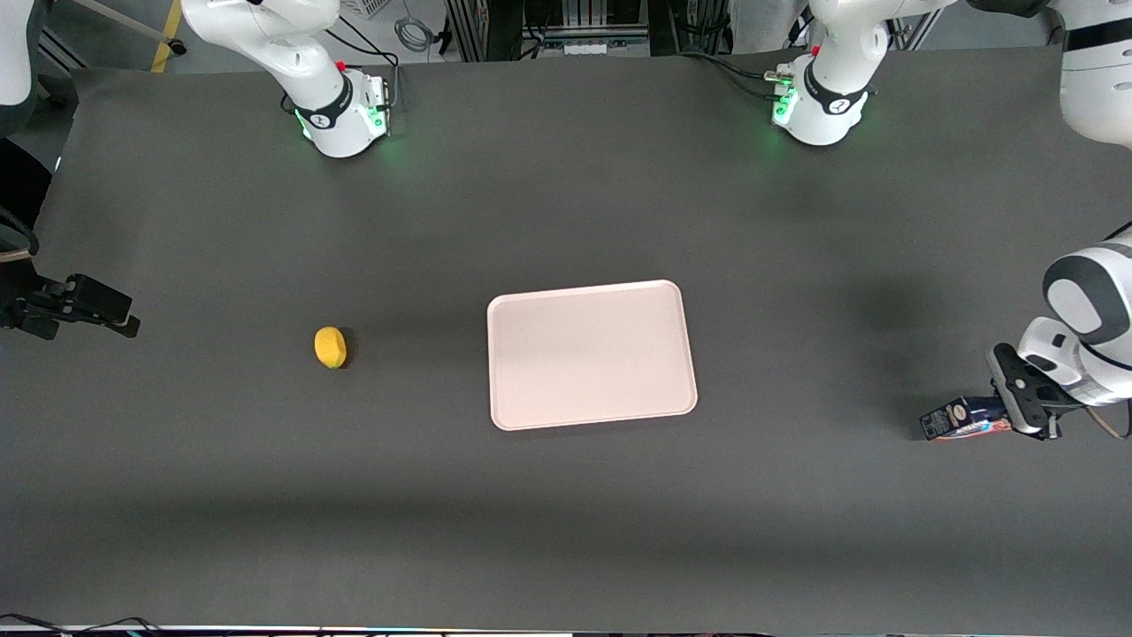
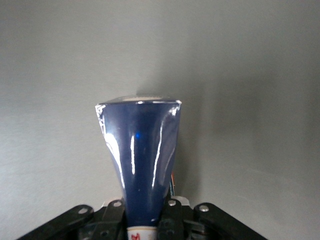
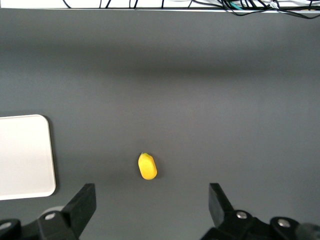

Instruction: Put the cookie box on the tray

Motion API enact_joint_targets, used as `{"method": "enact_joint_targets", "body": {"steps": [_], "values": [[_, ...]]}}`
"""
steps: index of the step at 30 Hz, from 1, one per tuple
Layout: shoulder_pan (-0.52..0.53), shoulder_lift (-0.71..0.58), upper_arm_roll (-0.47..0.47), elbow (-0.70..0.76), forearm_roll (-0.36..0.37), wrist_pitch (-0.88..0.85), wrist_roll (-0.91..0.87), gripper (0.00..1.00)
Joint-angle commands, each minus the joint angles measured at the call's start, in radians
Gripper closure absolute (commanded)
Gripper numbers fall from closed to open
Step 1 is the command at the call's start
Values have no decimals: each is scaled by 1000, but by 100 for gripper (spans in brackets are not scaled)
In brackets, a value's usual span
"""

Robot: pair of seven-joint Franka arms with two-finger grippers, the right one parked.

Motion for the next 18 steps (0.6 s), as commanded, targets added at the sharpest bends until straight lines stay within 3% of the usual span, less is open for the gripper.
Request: {"method": "enact_joint_targets", "body": {"steps": [1, 18], "values": [[-12, -11, 8, 92, -13, -116, -79, 87], [-23, -63, -3, 498, 42, -693, -300, 86]]}}
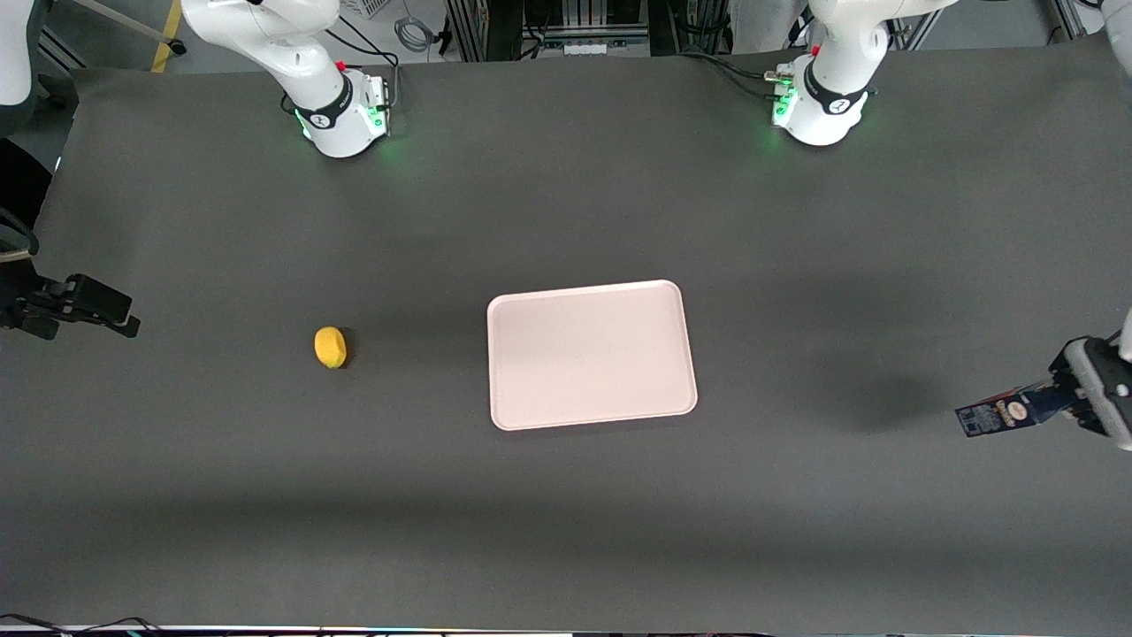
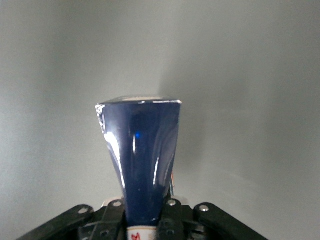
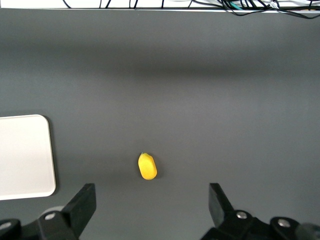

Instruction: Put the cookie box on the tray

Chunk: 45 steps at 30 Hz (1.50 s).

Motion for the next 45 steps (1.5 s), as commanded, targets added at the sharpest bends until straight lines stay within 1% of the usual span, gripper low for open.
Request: {"method": "enact_joint_targets", "body": {"steps": [1, 3, 5, 7, 11, 15, 22, 31, 37, 42, 45], "values": [[-12, -37, 1, 111, 30, -152, -85, 86], [-12, -53, 0, 133, 39, -187, -88, 86], [-14, -63, -3, 165, 78, -224, -93, 86], [-12, -66, -9, 196, 97, -264, -107, 86], [-14, -66, -28, 228, 100, -301, -145, 86], [-14, -70, -66, 223, 96, -304, -287, 86], [-14, -76, -189, 220, 96, -330, -643, 85], [-12, -76, -399, 214, 109, -315, -1204, 85], [-18, -74, -546, 209, 171, -312, -1611, 85], [-20, -68, -678, 164, 255, -287, -1904, 84], [-18, -66, -733, 115, 257, -243, -2065, 84]]}}
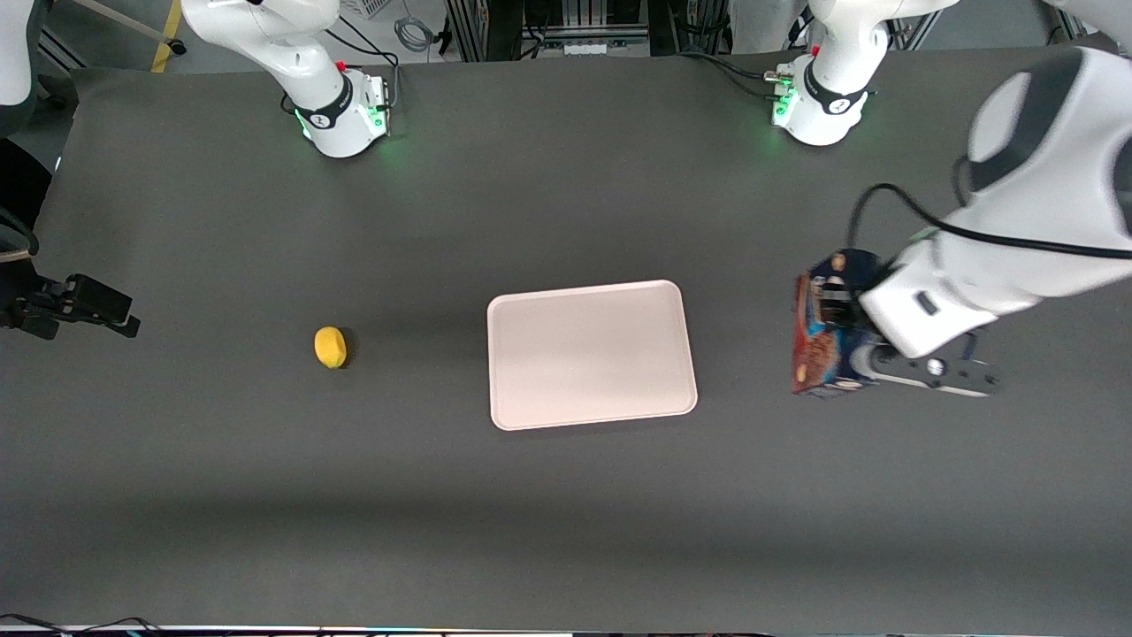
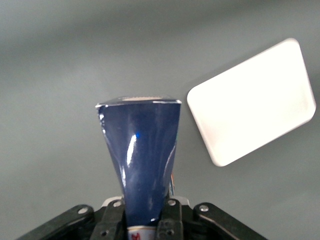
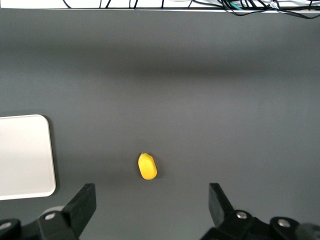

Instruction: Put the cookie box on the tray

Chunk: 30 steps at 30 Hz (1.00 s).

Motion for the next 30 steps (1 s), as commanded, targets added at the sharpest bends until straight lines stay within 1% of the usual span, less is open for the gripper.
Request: {"method": "enact_joint_targets", "body": {"steps": [1, 7, 8, 11, 12, 18, 21, 25, 30], "values": [[3, 0, -96, -80, 35, 69, -295, 84], [-5, -5, -162, -221, 51, 197, -453, 84], [-6, -6, -170, -248, 67, 224, -471, 84], [-19, -5, -211, -325, 156, 294, -560, 84], [-19, -2, -224, -342, 170, 314, -595, 84], [-29, 1, -231, -443, 184, 429, -685, 84], [-35, 3, -233, -497, 195, 498, -743, 82], [-51, 9, -238, -558, 273, 558, -778, 82], [-54, 31, -238, -617, 334, 629, -810, 82]]}}
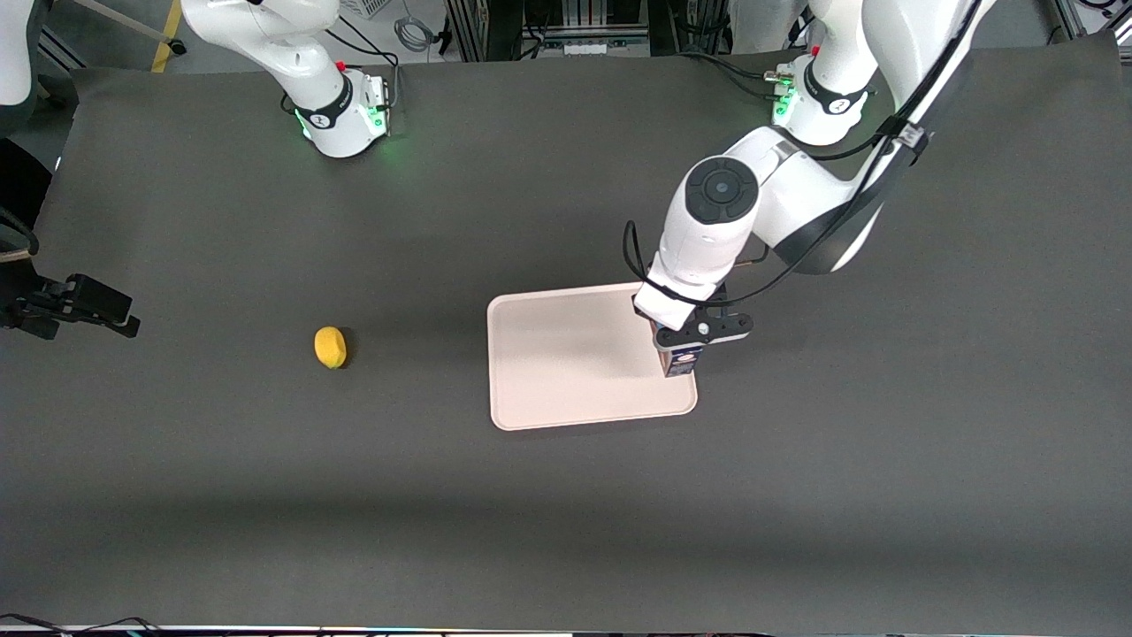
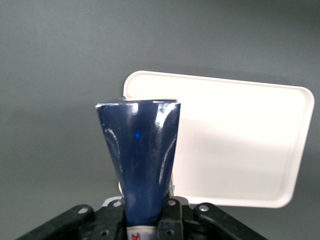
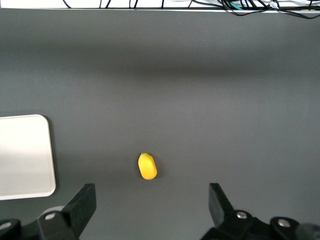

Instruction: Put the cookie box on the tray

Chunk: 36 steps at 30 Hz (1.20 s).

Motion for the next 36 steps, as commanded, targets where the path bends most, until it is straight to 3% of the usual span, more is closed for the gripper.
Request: {"method": "enact_joint_targets", "body": {"steps": [1, 22, 36], "values": [[0, 1, -4, -82, 82, 93, -76, 82], [-30, 154, -4, -102, 310, 164, -288, 78], [-31, 194, -4, -102, 367, 165, -271, 78]]}}
